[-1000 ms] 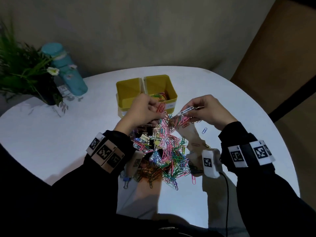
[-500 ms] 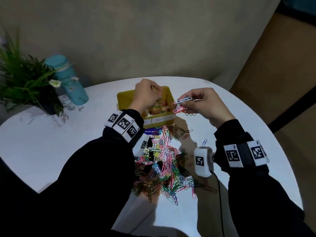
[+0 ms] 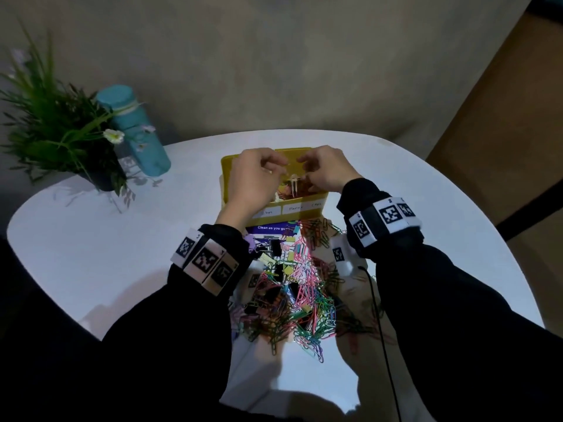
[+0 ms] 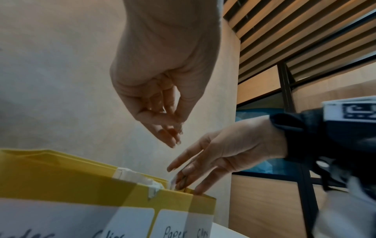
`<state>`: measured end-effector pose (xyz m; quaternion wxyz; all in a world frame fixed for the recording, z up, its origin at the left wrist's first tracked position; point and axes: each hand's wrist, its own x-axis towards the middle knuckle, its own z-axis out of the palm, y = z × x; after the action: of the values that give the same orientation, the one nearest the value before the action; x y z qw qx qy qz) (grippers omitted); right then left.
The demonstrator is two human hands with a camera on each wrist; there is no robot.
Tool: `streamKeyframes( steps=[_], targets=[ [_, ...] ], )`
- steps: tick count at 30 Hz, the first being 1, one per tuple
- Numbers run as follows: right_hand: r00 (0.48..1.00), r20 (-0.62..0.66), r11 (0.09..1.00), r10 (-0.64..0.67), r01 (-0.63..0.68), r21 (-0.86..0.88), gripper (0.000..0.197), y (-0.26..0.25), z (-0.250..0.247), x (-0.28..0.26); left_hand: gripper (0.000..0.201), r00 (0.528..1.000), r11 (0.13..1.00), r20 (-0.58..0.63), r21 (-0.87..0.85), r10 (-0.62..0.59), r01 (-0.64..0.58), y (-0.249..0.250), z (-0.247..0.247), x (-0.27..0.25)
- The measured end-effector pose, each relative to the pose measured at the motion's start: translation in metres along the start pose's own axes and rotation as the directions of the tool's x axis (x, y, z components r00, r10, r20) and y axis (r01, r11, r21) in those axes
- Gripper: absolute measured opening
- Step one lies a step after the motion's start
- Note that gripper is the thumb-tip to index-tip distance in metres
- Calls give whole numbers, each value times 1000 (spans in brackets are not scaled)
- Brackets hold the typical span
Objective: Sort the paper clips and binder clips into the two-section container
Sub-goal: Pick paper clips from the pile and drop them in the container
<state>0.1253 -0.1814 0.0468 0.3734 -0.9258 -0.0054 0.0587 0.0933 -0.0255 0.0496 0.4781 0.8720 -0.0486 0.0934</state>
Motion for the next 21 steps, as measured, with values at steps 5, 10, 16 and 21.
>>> streamKeyframes(
  steps=[5, 10, 16, 21],
  targets=[
    [998, -59, 990, -27, 35, 137, 37, 11, -10, -10, 21, 994, 1000, 113, 6, -5, 4, -4, 4, -24],
    [994, -4, 779, -105, 85, 621, 37, 34, -25, -33, 18, 949, 993, 315, 120, -24, -15, -15, 24, -42],
    [959, -263, 886, 104, 31, 462, 25, 60, -26, -41, 20, 904, 955, 427, 266, 9, -135, -22, 41, -58],
    [994, 98, 948, 57, -23, -318, 30, 95, 7, -47, 10, 785, 893, 611, 403, -99, -201, -21, 58, -60]
  ],
)
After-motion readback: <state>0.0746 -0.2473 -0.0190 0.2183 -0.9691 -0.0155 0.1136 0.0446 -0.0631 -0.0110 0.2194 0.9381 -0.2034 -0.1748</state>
